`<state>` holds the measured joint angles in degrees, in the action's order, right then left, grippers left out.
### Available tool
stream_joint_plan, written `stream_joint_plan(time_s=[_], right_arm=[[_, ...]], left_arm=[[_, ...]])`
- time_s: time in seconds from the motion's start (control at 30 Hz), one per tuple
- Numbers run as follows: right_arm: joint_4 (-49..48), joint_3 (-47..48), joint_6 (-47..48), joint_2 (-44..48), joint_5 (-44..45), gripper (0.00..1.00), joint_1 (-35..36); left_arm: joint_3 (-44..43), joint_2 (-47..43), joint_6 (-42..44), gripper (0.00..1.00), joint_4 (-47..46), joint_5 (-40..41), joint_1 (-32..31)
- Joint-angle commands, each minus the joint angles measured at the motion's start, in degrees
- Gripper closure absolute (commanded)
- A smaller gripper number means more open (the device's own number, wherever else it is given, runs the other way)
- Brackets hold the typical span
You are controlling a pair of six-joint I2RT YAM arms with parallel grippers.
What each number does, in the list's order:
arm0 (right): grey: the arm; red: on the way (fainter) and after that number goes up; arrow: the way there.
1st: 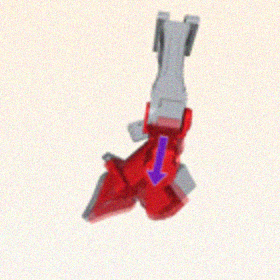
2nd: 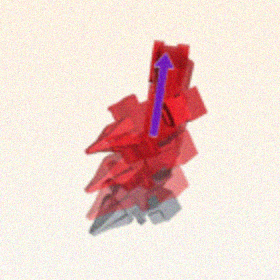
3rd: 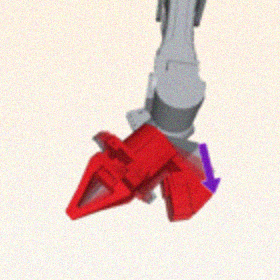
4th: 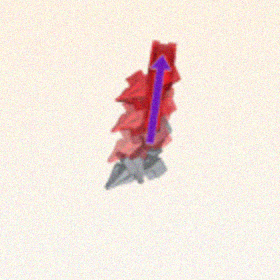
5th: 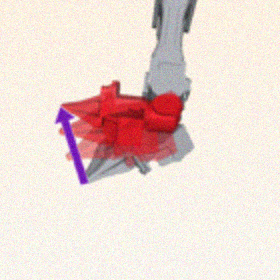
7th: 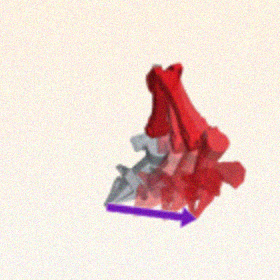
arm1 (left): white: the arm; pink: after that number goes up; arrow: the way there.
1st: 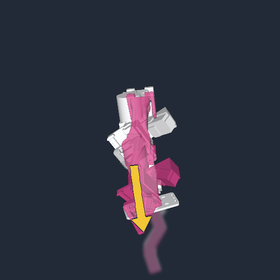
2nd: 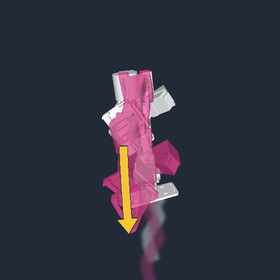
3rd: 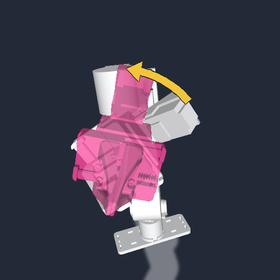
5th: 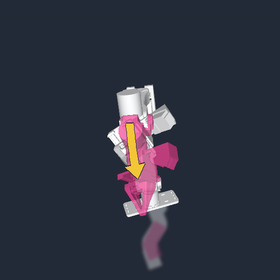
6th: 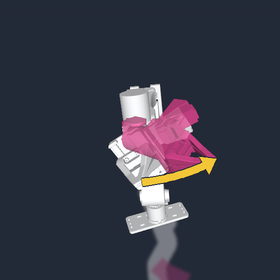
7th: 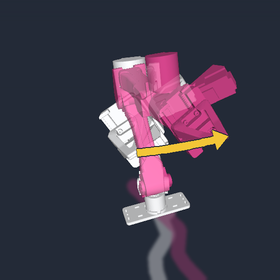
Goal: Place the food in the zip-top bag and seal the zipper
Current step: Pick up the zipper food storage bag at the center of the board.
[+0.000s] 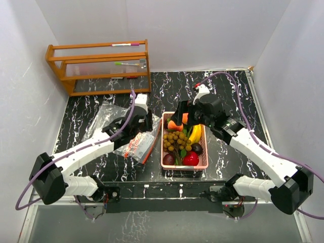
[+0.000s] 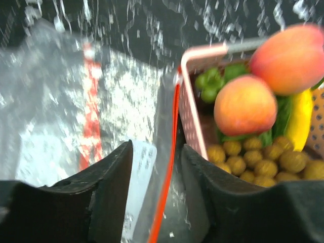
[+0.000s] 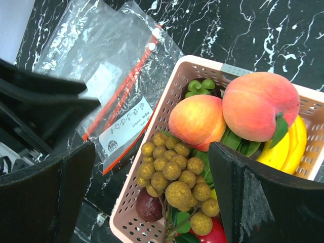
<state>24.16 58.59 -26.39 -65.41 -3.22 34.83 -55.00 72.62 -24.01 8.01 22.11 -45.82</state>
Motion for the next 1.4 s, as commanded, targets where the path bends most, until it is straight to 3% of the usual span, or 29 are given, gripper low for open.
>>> stream_joint_plan(time_s=[0.0, 0.17, 0.47, 0.83, 0.93, 1.03, 1.13, 1.27, 1.37], right_arm=[[-1.13, -0.13, 0.9, 3.27, 3.62, 0.01, 0.02], [-0.28, -0.06, 0.86, 3.27, 3.93, 0.01, 0.04], [0.97, 0.66, 0.86, 3.82, 6.07, 0.01, 0.04], [2.09, 1.07, 0.73, 4.28, 6.66, 0.01, 0.02], [2.53, 1.25, 0.73, 4.49, 6.97, 0.01, 0.05], [2.83, 1.33, 0.82, 4.76, 7.34, 0.01, 0.05], [3.01, 1.47, 0.9, 4.85, 7.57, 0.01, -0.01], [3.25, 1.77, 0.91, 4.81, 7.45, 0.01, 0.01], [3.42, 2.0, 0.9, 4.98, 7.44, 0.01, 0.05]], left_arm=[[8.57, -4.62, -2.48, 0.51, -0.22, -4.87, -2.23], [14.32, -5.83, -3.27, 0.36, -2.77, -6.42, -4.76], [18.75, -4.23, -4.71, 0.36, -4.72, -2.84, -9.61], [18.84, 4.19, -4.62, 0.4, -9.0, 1.1, -12.23], [19.03, 5.38, -4.79, 0.56, -8.77, 2.94, -12.36], [19.82, 5.28, -4.88, 0.65, -8.74, 3.17, -12.36], [20.65, 5.44, -5.12, 0.65, -8.97, 3.03, -12.37], [21.74, 5.52, -5.5, 0.52, -9.79, 3.46, -12.36], [22.5, 7.17, -5.61, 0.53, -10.95, 3.47, -12.36]])
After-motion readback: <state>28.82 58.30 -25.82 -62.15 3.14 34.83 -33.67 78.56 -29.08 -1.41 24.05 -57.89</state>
